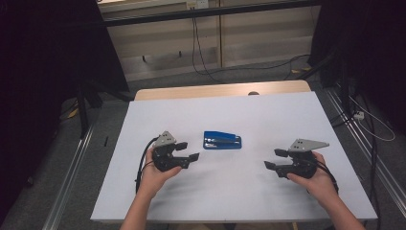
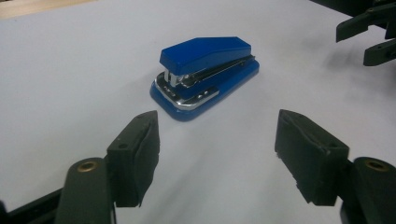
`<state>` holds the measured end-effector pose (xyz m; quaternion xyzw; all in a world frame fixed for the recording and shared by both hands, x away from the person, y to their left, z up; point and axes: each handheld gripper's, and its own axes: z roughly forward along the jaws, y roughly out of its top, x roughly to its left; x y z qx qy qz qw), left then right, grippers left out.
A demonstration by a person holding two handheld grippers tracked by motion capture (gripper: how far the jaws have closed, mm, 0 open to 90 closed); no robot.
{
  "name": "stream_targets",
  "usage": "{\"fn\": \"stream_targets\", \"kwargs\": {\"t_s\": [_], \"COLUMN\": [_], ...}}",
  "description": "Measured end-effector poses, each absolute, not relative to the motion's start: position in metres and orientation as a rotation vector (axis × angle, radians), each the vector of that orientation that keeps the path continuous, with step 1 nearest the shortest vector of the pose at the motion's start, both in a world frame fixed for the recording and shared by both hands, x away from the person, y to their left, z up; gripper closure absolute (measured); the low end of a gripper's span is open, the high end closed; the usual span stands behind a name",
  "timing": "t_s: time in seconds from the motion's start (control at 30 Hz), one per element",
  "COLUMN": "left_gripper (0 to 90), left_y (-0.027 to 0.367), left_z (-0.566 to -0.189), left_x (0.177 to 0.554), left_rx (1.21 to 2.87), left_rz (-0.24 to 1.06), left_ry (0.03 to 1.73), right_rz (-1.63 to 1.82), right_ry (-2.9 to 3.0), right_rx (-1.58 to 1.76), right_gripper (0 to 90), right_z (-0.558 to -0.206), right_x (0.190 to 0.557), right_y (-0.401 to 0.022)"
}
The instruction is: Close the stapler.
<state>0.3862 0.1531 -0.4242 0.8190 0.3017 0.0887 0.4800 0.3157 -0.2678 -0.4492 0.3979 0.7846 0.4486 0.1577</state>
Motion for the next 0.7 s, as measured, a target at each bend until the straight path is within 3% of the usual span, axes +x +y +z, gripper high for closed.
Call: {"fn": "stream_targets", "kwargs": {"t_s": [0.7], "left_gripper": [17.4], "left_y": [0.189], "left_z": [-0.422], "left_x": [0.368], "left_rx": [2.023], "left_rz": [0.267], "left_ry": [0.761], "right_rz": [1.284], "right_ry": [2.218], "right_rx": [1.154], "right_gripper": [24.5], "right_z": [-0.451], "right_x": [0.290], "right_y": [-0.280]}}
